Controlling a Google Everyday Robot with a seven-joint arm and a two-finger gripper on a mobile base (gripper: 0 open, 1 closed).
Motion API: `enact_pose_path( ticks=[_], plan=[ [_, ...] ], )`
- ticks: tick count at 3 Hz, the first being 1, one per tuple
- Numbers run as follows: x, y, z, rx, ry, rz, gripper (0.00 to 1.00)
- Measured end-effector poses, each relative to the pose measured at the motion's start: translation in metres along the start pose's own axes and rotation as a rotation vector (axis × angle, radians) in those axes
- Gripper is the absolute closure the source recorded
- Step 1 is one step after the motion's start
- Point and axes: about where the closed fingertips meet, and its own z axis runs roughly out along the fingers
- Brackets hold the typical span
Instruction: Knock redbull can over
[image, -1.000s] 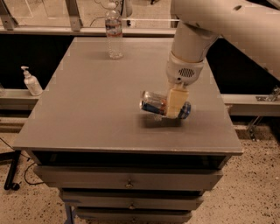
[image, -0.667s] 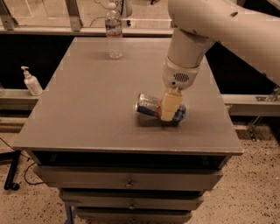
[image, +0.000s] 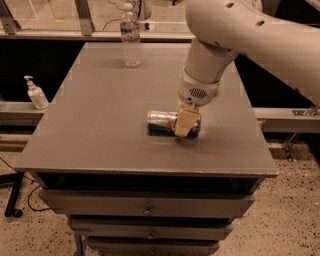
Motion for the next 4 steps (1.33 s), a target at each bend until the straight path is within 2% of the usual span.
enact_pose_path(
  ticks=[1, 2, 3, 4],
  plan=[
    [-0.009, -0.001, -0.003, 0.01, -0.029, 0.009, 0.0],
    [-0.02, -0.001, -0.009, 0.018, -0.065, 0.01, 0.0],
    [-0.017, 0.002, -0.024, 0.031, -0.136, 0.053, 0.0],
    [0.001, 0.011, -0.047, 0.06, -0.247, 0.117, 0.0]
  ],
)
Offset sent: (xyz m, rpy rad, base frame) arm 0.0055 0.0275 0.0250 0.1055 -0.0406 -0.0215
